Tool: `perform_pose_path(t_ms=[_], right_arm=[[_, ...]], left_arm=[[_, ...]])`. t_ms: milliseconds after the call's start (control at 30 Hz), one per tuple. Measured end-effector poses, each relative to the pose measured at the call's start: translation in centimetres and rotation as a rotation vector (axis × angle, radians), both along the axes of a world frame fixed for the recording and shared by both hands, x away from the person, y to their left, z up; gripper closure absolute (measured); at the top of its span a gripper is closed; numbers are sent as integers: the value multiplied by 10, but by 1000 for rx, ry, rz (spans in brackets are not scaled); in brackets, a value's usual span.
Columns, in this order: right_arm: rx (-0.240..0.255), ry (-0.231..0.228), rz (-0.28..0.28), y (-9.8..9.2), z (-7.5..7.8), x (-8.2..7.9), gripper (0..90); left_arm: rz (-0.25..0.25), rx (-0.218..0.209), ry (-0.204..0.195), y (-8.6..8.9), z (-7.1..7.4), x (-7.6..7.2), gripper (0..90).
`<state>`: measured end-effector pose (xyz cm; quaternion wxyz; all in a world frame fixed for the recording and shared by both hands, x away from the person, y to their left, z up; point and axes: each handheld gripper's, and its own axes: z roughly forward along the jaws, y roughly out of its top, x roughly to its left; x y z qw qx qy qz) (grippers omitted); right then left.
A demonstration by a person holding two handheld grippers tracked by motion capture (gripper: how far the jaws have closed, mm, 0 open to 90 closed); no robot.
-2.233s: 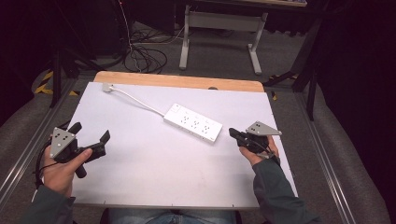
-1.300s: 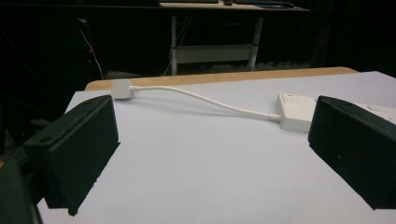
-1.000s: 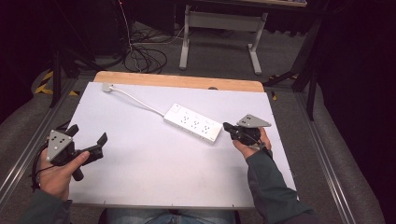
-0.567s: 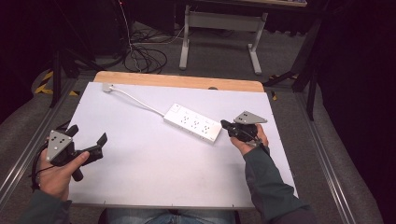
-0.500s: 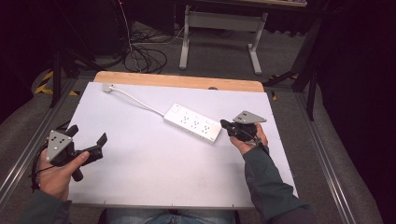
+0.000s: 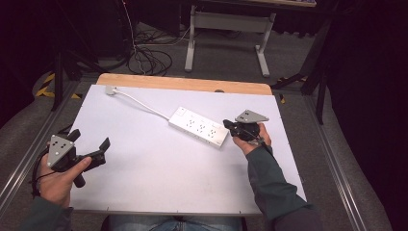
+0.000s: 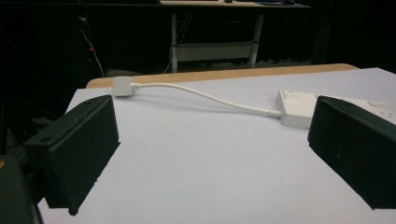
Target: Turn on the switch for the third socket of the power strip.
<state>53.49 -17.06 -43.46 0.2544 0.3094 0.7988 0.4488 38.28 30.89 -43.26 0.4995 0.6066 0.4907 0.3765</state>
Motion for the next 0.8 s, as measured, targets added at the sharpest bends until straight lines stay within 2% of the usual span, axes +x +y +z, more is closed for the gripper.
perform_pose_path(t_ms=[800], right_arm=[[-31,14,26,14,-4,13,900]], left_arm=[[6,9,1,2,-1,-4,25]])
